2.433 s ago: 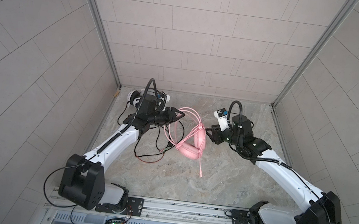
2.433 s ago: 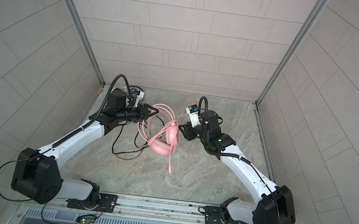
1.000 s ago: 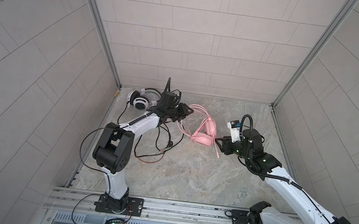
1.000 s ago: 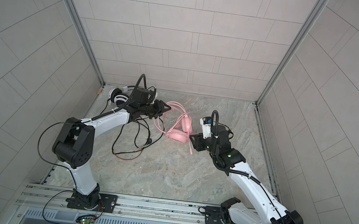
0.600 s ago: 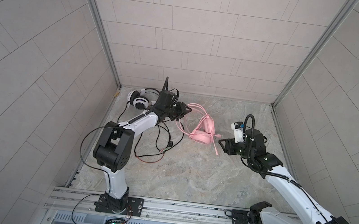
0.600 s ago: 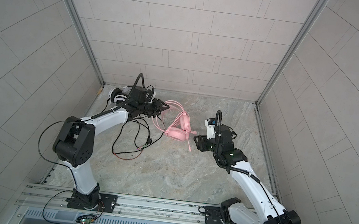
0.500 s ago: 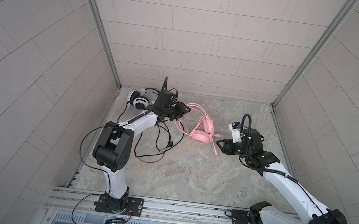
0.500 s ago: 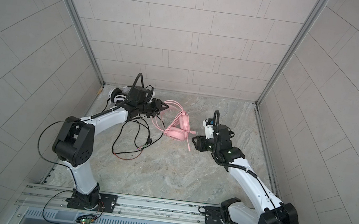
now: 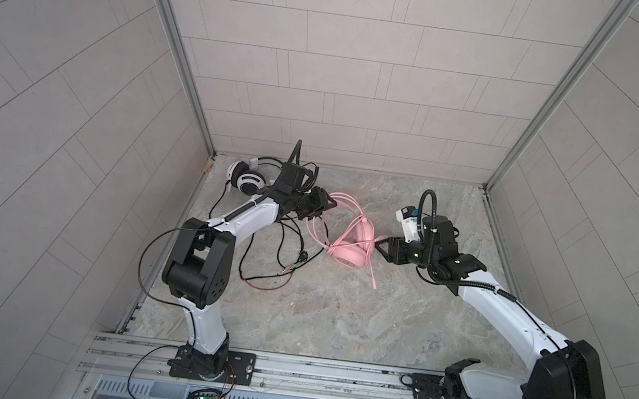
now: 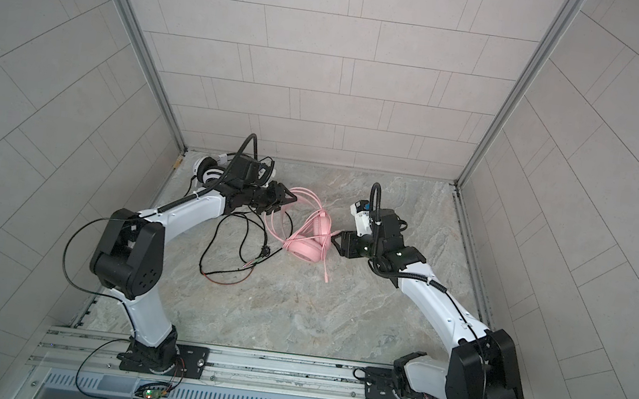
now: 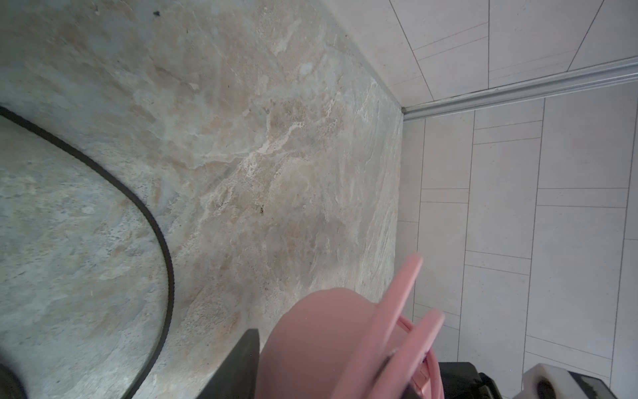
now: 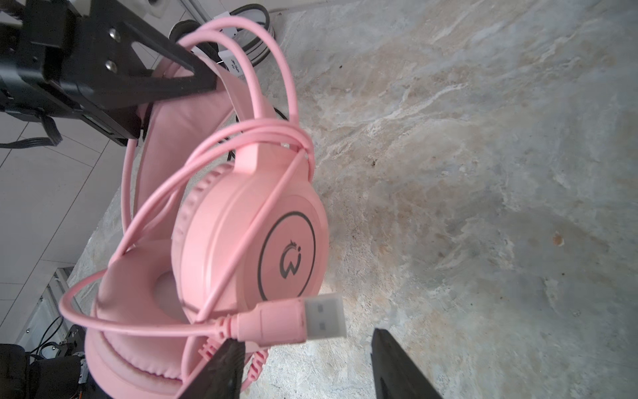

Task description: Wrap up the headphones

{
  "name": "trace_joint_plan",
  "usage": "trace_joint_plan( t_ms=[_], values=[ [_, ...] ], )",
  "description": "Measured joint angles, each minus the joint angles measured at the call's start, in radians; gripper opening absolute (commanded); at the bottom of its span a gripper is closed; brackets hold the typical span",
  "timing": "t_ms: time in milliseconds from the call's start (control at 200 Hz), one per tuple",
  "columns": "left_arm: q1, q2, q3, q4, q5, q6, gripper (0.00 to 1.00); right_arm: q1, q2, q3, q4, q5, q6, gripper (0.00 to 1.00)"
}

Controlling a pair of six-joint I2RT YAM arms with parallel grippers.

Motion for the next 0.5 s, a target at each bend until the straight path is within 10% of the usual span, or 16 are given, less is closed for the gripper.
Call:
trace_joint_plan(
  t_ms=[500],
  values=[
    [0.000, -0.022, 0.077, -0.246, 0.004, 0.177, 0.00, 0.007, 0.050, 0.050, -0.020, -0.016, -0.007, 0.60]
  ],
)
